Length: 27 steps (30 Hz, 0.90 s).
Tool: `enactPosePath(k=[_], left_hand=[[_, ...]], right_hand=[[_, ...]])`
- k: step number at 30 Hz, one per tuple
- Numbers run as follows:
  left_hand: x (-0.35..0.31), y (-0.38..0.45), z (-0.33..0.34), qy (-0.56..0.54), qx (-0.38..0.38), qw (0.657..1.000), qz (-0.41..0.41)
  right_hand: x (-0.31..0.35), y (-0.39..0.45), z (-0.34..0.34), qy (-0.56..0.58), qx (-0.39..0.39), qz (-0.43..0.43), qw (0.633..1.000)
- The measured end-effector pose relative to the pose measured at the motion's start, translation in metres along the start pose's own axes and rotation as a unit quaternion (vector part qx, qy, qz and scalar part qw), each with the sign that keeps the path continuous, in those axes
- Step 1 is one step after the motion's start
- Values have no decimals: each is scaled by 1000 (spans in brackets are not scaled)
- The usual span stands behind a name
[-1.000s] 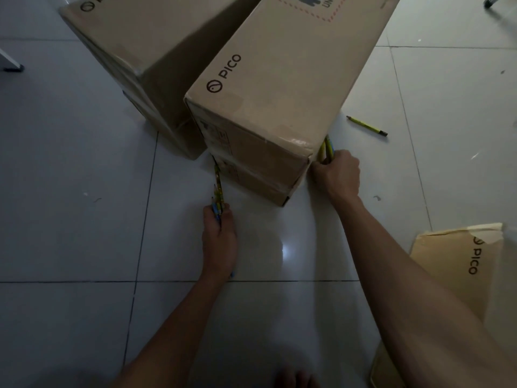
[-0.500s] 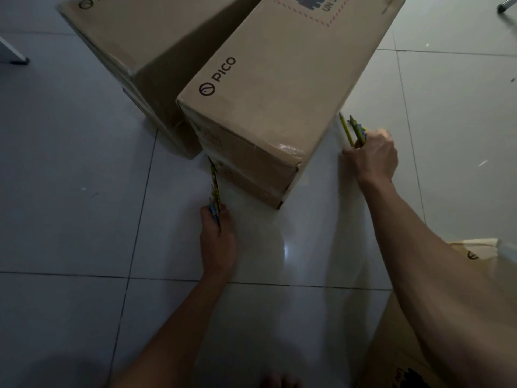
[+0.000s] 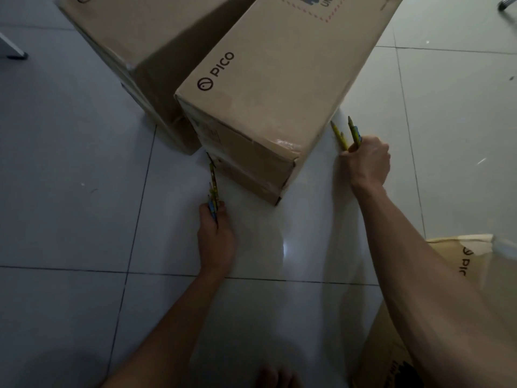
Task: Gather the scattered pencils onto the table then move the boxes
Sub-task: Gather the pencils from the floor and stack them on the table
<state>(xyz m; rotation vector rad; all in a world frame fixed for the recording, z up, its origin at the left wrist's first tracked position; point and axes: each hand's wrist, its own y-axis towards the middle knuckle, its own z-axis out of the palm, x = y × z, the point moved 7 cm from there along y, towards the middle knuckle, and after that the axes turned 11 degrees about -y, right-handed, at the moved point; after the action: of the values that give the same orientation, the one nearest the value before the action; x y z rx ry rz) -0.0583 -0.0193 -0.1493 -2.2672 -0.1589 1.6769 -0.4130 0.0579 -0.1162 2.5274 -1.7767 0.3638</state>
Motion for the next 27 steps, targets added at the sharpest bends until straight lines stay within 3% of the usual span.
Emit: enactPosePath(k=[9,13,18,27], left_hand=[[15,-15,0,-168,116,974,-100],[18,-33,-6,-163,138,972,-102],[22,-46,-5,-160,152,970,-104],[34,-77,10,-155,200,959,-129]], right_hand=[[-11,-69,12,46,74,8,996],[-12,-110,20,57,79,-21,995],[-17,-159,33,75,131,5,989],[-27,-206,43,192,224,26,955]])
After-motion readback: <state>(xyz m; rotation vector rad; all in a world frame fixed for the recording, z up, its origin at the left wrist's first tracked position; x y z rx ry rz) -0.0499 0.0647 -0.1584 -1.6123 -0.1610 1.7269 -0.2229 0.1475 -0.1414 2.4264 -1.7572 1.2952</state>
